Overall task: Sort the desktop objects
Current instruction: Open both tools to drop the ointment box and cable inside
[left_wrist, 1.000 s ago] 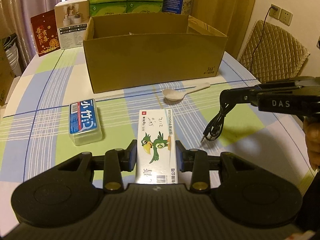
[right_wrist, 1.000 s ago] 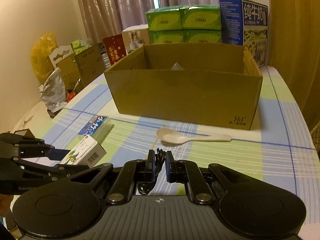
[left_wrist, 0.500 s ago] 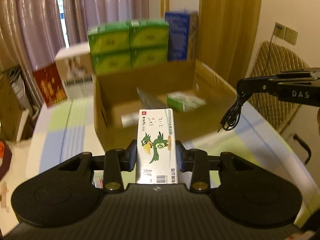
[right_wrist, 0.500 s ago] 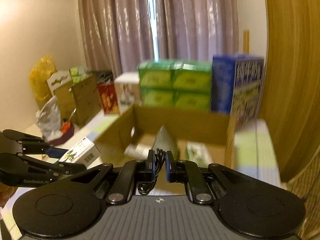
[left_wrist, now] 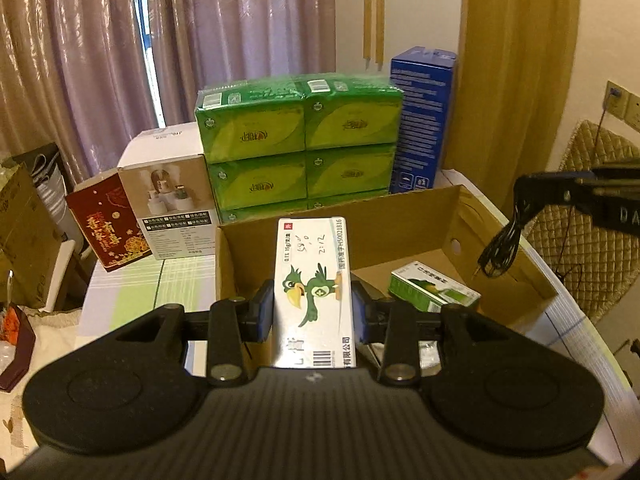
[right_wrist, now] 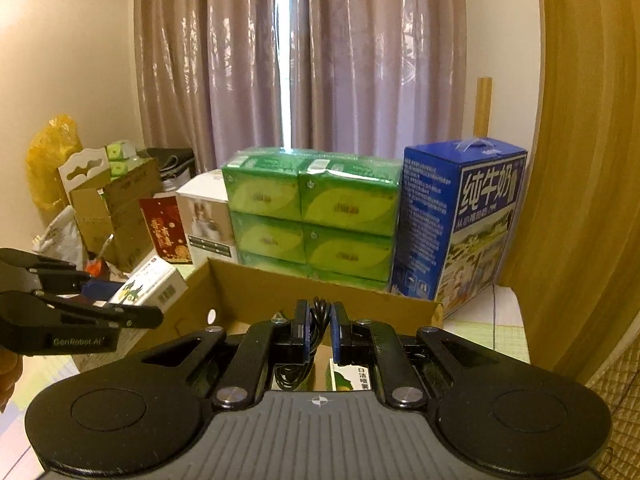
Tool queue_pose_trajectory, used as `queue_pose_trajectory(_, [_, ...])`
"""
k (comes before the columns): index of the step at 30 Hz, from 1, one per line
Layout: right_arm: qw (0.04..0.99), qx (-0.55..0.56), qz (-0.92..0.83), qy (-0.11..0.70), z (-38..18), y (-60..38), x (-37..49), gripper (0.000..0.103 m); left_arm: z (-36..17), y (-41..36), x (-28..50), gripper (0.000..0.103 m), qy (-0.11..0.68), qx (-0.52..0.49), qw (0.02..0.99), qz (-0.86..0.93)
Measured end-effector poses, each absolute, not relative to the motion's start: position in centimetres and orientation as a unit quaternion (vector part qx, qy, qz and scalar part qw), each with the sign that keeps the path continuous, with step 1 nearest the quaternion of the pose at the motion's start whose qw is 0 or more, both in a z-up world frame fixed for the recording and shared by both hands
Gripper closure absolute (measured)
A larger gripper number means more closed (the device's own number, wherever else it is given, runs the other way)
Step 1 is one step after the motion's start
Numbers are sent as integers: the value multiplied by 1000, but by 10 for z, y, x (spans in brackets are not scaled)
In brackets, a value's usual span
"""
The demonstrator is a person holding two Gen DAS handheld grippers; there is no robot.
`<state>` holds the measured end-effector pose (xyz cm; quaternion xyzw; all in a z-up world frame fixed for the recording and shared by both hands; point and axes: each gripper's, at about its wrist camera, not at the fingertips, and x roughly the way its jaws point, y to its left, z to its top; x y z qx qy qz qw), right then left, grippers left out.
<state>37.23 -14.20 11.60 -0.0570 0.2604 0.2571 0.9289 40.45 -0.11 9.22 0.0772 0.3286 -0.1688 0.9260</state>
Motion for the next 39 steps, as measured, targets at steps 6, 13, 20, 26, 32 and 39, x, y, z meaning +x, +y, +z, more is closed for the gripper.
queue_pose_trajectory(6, [925,-16,242,291,92,-139,398,65,77,-4,430,47,333,61,927,-164])
queue_pose_trajectory(13, [924,-9,239,299,79,-154,392,52,80,3,422,46,322,72,929,-165])
queue_pose_trajectory(20, [925,-4,240,295,88,-171,367,35,85,19,400,42,326,78,929,-157])
queue_pose_trajectory(26, [923,-31,250,292,97,-182,334,24,96,36,368,38,330,82,928,-152])
queue_pose_trajectory(32, [913,-65,271,298,98,-190,297,13,106,52,330,27,331,91,928,-144])
queue_pose_trajectory(39, [896,-134,302,296,94,-191,252,5,106,70,284,12,341,100,925,-133])
